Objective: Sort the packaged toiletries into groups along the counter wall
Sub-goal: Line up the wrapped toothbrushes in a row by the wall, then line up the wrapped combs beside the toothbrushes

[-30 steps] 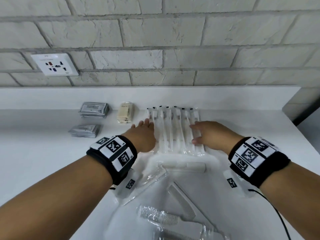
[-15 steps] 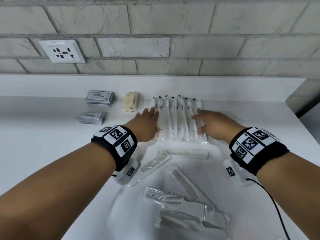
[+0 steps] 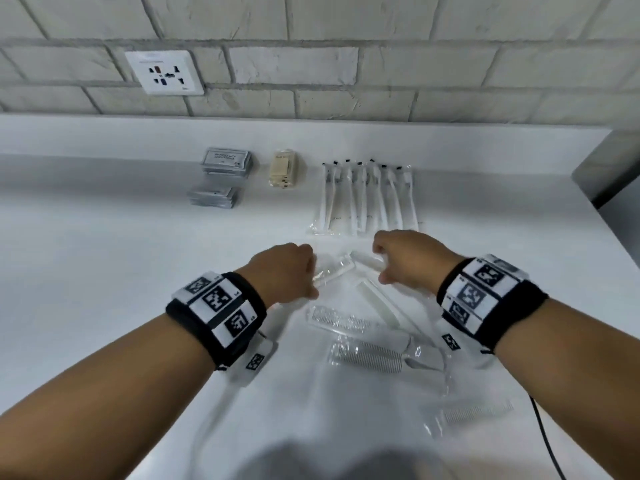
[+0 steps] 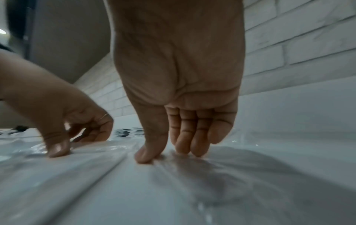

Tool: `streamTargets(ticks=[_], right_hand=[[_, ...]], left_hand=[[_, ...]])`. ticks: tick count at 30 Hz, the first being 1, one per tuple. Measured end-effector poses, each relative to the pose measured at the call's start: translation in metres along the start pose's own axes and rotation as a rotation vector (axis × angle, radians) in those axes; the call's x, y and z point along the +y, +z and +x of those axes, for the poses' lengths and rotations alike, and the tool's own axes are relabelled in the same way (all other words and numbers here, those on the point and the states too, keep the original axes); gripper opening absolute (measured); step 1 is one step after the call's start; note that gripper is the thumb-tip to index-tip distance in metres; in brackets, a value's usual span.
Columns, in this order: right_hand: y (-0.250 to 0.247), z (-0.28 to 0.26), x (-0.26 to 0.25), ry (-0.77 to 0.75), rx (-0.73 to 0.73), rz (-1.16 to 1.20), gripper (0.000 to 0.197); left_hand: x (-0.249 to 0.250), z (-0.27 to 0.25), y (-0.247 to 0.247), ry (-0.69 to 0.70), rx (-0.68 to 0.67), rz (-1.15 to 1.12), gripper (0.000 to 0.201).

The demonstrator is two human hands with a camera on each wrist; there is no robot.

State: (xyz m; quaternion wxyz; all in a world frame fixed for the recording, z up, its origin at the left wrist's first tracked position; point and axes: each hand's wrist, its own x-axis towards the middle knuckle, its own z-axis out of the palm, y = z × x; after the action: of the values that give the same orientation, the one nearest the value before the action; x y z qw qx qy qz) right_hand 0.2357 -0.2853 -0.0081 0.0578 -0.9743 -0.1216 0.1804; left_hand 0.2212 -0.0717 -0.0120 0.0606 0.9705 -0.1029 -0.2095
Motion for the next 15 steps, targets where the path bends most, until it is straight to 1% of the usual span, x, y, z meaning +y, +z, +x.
streamTargets(ticks=[1, 2, 4, 5, 6, 7, 9, 10, 11, 12, 13, 14, 15], right_hand=[[0.000, -0.002, 0.000, 0.048, -0.030, 0.022, 0.051], [-0.002, -0.004, 0.001, 0.088, -0.065, 0.013, 0.052], [-0.005, -0.012, 0.004, 0.149, -0.146, -0.053, 0.038], [-0.006, -0.017, 0.005, 0.173, -0.180, -0.061, 0.036], [-0.004, -0.024, 0.007, 0.196, -0.210, -0.055, 0.037], [-0.002, -0.030, 0.009, 0.215, -0.223, -0.049, 0.036], [0.003, -0.043, 0.015, 0.235, -0.190, -0.069, 0.022], [0.005, -0.049, 0.020, 0.248, -0.153, -0.063, 0.011], [0.007, -0.056, 0.023, 0.260, -0.116, -0.021, 0.005], [0.009, -0.060, 0.027, 0.277, -0.085, 0.040, 0.014], [0.009, -0.066, 0.029, 0.288, -0.059, 0.097, 0.021], [0.010, -0.068, 0.029, 0.287, -0.024, 0.151, 0.023], [0.011, -0.072, 0.026, 0.278, 0.024, 0.199, 0.023]], left_hand=[[0.000, -0.004, 0.000, -0.015, -0.004, -0.012, 0.033], [-0.001, -0.007, -0.002, -0.031, -0.021, -0.017, 0.032], [-0.004, -0.014, -0.003, -0.045, -0.072, 0.017, 0.029], [-0.007, -0.017, -0.003, -0.041, -0.093, 0.049, 0.029], [-0.010, -0.023, -0.002, -0.036, -0.103, 0.068, 0.029], [-0.013, -0.026, -0.001, -0.032, -0.094, 0.074, 0.027], [-0.020, -0.034, 0.002, -0.041, -0.017, 0.043, 0.015], [-0.022, -0.038, 0.004, -0.039, 0.053, -0.003, 0.010], [-0.019, -0.042, 0.007, -0.014, 0.129, -0.078, 0.007], [-0.014, -0.046, 0.008, 0.035, 0.191, -0.162, 0.007], [-0.006, -0.050, 0.010, 0.100, 0.222, -0.228, 0.008], [0.004, -0.053, 0.012, 0.162, 0.213, -0.260, 0.012], [0.015, -0.057, 0.014, 0.221, 0.170, -0.242, 0.021]])
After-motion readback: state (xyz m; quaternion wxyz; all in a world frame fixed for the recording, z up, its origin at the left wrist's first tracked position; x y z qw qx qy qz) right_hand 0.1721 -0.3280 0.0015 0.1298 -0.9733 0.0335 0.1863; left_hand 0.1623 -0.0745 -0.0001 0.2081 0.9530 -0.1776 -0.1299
